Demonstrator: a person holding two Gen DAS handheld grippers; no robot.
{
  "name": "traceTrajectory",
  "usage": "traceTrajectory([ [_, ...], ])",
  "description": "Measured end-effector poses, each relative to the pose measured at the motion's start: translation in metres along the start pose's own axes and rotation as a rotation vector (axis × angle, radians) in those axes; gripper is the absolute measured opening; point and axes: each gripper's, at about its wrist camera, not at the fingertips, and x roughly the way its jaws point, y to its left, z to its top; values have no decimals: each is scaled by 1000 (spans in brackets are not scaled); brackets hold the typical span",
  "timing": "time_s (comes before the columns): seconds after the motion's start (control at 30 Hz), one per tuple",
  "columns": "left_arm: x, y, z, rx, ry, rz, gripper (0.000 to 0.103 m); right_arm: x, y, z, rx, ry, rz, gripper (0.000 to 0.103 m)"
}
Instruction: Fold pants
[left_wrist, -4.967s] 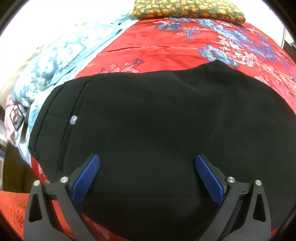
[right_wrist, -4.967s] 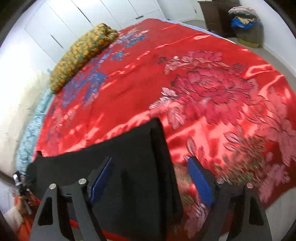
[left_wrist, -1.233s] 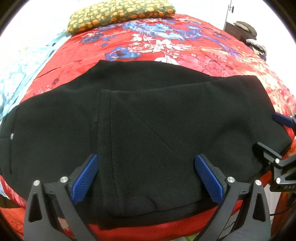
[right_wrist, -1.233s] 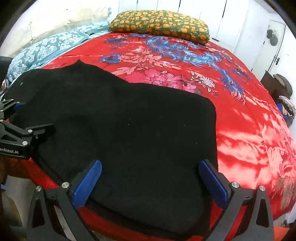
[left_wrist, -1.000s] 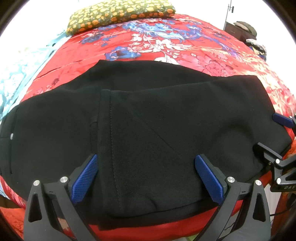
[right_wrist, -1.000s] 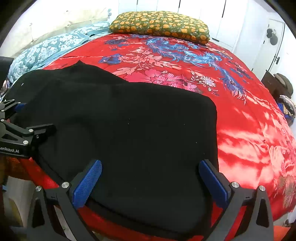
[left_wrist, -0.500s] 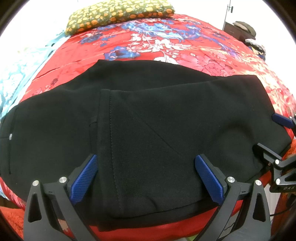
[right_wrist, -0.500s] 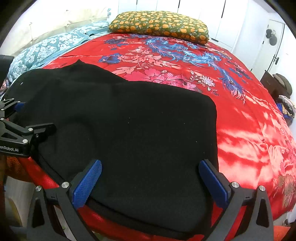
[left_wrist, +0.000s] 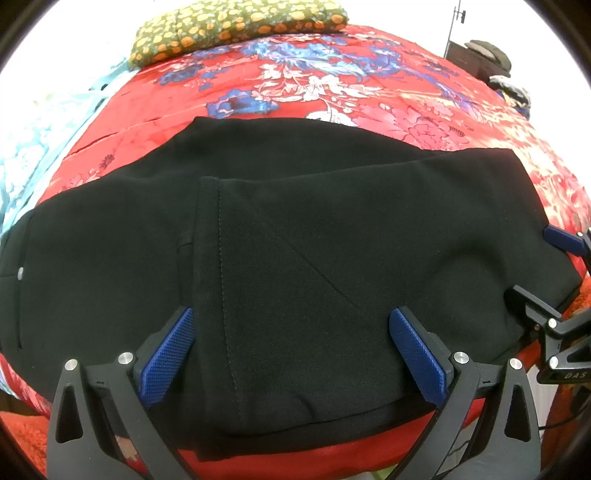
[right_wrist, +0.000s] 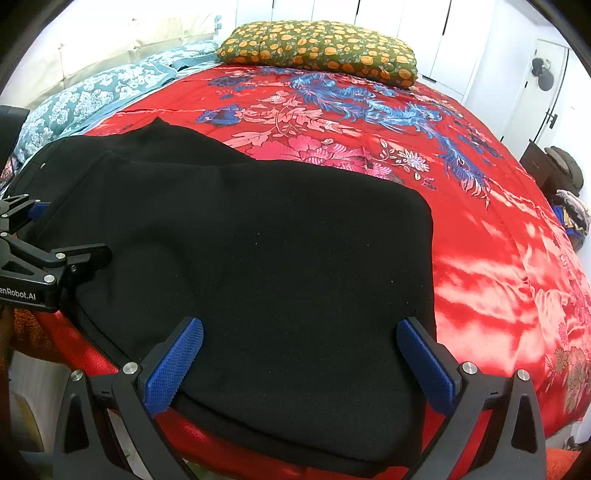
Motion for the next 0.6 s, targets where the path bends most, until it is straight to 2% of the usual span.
traceTrajectory([
  [0.6,-2,4,2,-10,10,-30,102,0,-1,0,-1,2,1,103],
])
